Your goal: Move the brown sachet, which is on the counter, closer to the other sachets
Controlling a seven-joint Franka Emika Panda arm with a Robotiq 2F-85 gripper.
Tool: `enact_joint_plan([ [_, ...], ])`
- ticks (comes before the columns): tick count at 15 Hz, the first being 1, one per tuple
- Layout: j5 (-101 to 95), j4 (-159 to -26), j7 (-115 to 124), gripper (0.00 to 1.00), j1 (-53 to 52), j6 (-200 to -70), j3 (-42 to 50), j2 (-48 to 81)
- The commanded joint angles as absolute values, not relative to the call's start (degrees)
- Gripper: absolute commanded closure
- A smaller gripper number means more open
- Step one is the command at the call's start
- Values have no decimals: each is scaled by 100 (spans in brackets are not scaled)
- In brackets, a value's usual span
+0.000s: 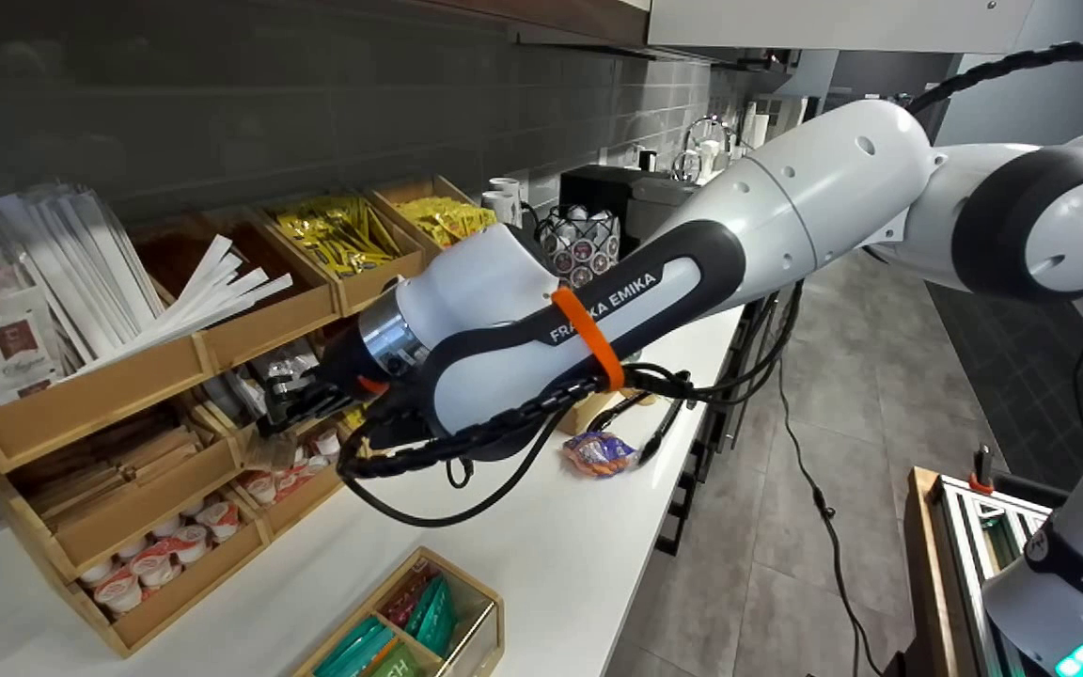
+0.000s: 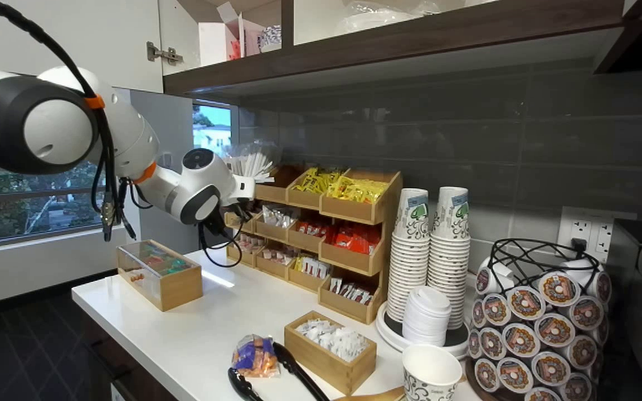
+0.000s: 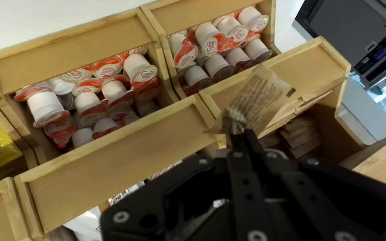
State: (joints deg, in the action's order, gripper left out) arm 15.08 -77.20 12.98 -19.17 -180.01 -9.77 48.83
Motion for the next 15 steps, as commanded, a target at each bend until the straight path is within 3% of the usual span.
enact_joint_plan([
  [1,1617,-7309,1590,99,-2195,-18431,-762,5235],
  [15,1731,-6086,1895,99,-2558,-19496,-541,6239],
])
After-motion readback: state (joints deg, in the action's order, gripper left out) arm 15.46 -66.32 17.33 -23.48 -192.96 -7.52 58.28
